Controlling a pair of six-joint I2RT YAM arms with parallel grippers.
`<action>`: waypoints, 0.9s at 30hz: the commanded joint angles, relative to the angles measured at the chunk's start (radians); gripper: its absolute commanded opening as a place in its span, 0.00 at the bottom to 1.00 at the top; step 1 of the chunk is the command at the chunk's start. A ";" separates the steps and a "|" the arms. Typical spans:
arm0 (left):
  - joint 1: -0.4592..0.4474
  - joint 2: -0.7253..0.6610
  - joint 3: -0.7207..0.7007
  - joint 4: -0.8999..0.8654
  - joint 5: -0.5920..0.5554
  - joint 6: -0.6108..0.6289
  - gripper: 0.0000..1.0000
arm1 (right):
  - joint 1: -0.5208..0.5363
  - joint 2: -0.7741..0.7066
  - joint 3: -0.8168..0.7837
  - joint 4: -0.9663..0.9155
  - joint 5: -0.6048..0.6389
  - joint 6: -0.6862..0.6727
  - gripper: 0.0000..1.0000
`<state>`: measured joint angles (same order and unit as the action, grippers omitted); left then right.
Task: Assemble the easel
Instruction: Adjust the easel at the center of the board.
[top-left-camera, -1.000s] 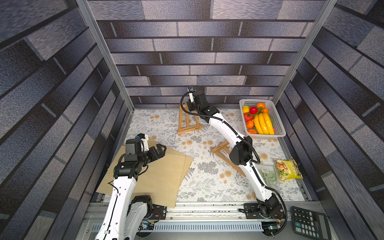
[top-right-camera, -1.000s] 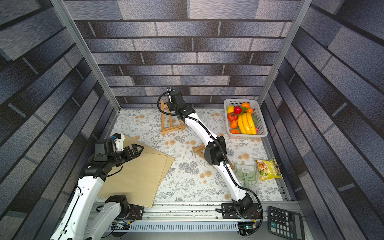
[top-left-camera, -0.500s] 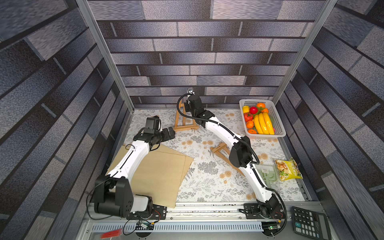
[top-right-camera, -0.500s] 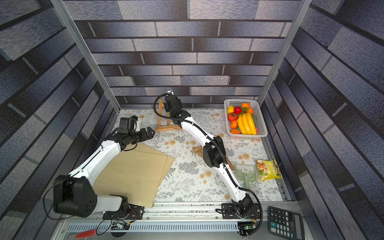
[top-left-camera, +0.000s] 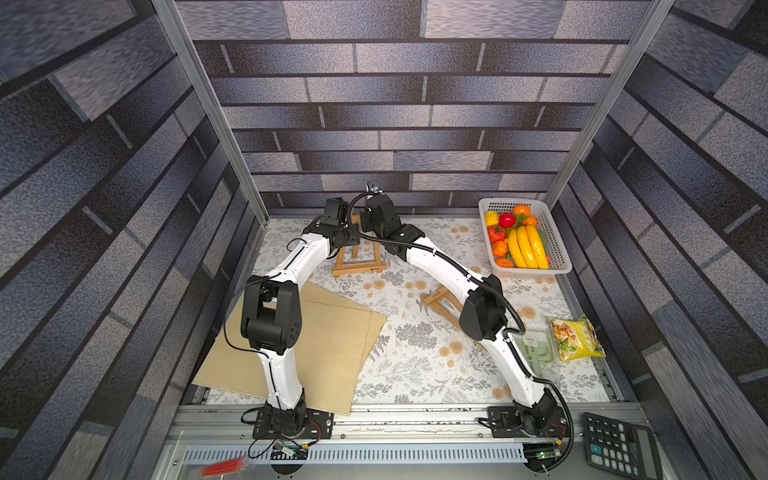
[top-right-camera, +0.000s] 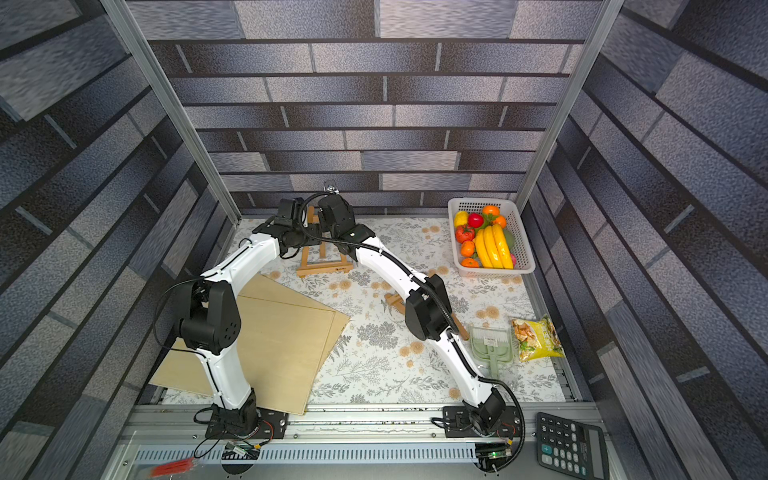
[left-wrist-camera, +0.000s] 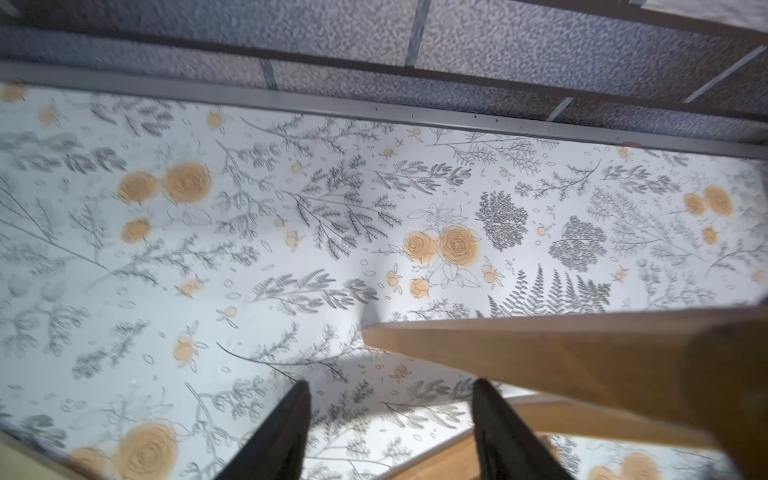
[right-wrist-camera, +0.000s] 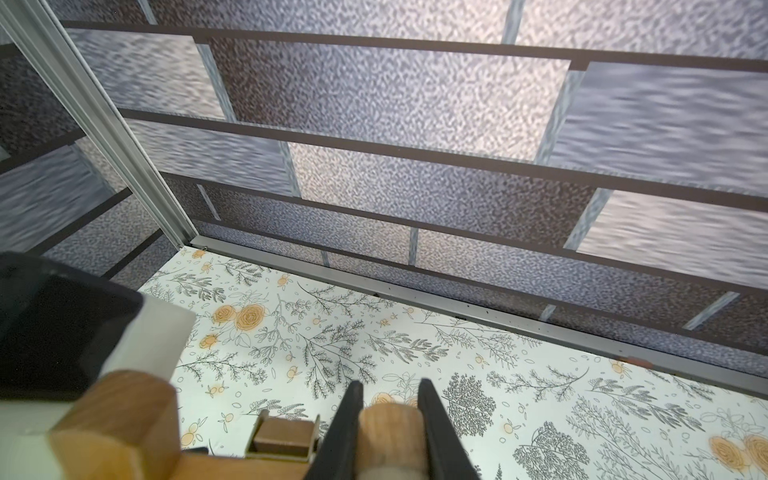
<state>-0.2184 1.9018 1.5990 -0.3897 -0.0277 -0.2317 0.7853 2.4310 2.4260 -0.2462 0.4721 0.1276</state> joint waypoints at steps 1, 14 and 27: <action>-0.014 0.023 0.036 -0.052 -0.047 0.062 0.49 | 0.003 -0.059 0.006 -0.039 -0.010 0.044 0.12; 0.136 0.030 0.036 0.074 0.333 0.049 0.00 | -0.112 -0.326 -0.238 -0.039 -0.439 0.116 1.00; 0.252 0.187 0.166 0.163 0.814 0.067 0.00 | -0.343 -0.168 -0.393 0.058 -1.000 0.162 0.97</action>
<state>0.0441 2.0899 1.7027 -0.2729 0.6106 -0.1665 0.4026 2.1124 1.9945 -0.1600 -0.3267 0.3042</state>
